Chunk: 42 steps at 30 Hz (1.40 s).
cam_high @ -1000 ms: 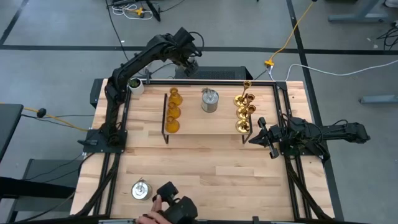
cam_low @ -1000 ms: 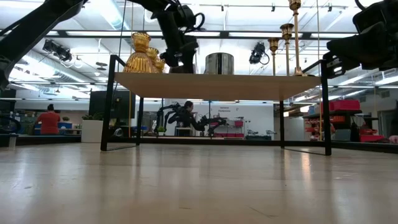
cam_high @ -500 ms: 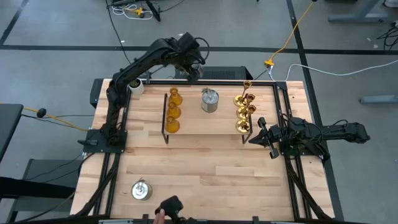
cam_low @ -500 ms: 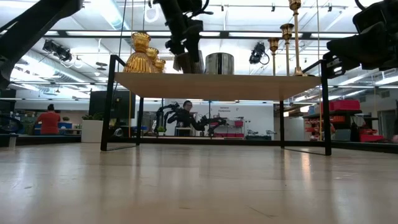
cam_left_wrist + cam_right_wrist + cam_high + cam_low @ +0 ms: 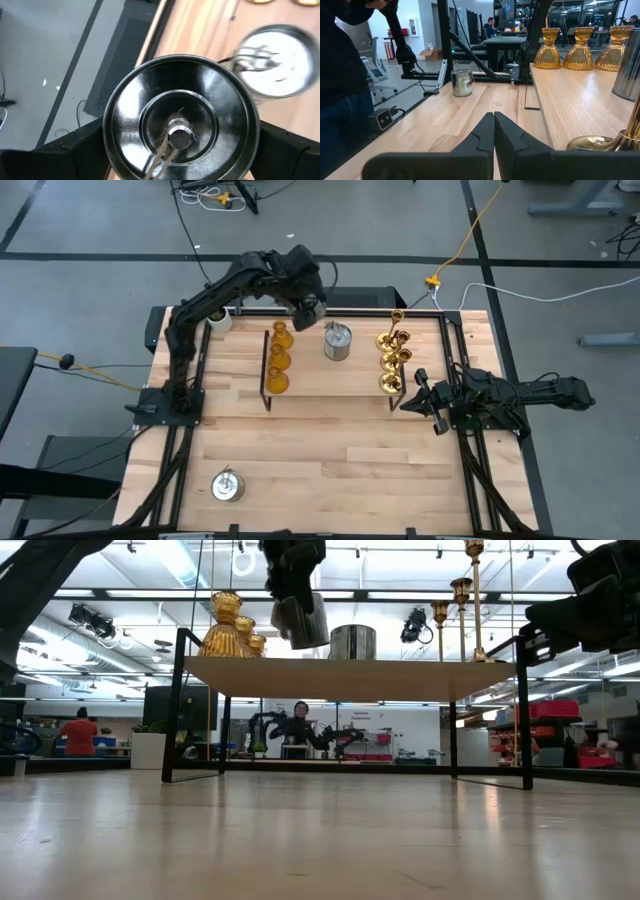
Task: Pick & Place candle stick holders
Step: Put the top scented candle on the shelf
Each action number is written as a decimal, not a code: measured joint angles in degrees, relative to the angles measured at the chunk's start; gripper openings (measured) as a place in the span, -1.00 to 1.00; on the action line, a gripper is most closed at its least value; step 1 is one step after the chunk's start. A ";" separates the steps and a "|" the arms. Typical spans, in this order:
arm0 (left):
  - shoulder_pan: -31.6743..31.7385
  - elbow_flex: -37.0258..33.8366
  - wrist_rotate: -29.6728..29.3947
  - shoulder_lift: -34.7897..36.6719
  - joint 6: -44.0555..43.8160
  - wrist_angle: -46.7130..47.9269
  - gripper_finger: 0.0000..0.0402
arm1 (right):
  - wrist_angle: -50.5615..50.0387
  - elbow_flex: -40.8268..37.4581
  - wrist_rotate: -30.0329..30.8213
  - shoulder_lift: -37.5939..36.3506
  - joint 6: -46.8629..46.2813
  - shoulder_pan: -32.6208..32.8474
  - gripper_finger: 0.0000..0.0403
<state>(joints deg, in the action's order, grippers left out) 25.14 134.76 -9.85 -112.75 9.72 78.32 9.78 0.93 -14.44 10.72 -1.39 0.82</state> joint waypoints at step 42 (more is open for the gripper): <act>-10.72 -0.28 1.62 0.20 -1.41 8.13 0.84 | 0.00 0.00 -0.02 0.01 0.00 0.01 -0.93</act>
<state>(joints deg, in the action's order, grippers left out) 14.42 134.47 -8.23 -112.55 8.31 86.45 9.78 0.93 -14.46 10.73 -1.39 0.83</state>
